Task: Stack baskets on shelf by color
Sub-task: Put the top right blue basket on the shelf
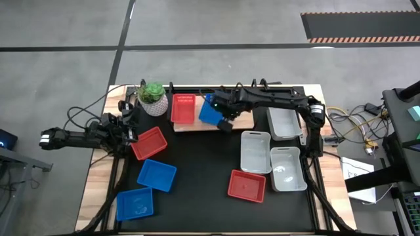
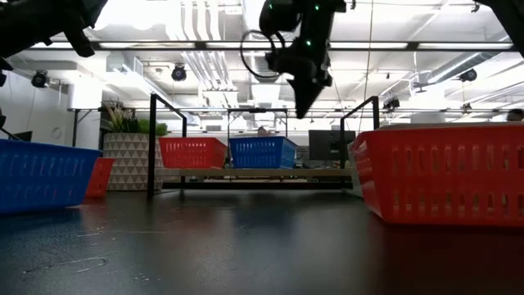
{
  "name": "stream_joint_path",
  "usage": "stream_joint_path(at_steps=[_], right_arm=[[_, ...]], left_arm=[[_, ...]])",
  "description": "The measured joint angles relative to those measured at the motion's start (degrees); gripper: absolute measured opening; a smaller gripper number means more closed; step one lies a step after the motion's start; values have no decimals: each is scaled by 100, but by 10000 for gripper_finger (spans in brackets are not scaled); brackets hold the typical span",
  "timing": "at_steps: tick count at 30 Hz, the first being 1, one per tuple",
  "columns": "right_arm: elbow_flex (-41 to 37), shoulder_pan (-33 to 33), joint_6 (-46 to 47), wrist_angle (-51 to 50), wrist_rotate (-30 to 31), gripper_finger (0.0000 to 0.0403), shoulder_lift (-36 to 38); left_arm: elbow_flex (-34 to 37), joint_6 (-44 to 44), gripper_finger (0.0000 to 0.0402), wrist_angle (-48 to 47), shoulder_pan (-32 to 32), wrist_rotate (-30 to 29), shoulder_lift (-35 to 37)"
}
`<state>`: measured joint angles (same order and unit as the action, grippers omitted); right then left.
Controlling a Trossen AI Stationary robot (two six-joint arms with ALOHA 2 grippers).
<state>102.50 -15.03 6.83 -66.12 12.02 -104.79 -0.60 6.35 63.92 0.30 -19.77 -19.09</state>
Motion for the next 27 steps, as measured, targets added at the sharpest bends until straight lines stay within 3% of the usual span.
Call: stream_joint_path(at_steps=[5,11,20,27], right_arm=[[-414,-471,-43,200,5,9,-20],[-1170,-953,-345,1609,-150,9,-37],[-1285,-1325,-752,3042,-304,9,-58],[-1100,-1291,-539,2179,-307,9,191]], left_arm=[[0,2,0,-1,0,-2,0],[0,5,0,-2,0,-2,0],[0,44,0,11,0,-4,9],[-2,18,0,11,0,-4,11]])
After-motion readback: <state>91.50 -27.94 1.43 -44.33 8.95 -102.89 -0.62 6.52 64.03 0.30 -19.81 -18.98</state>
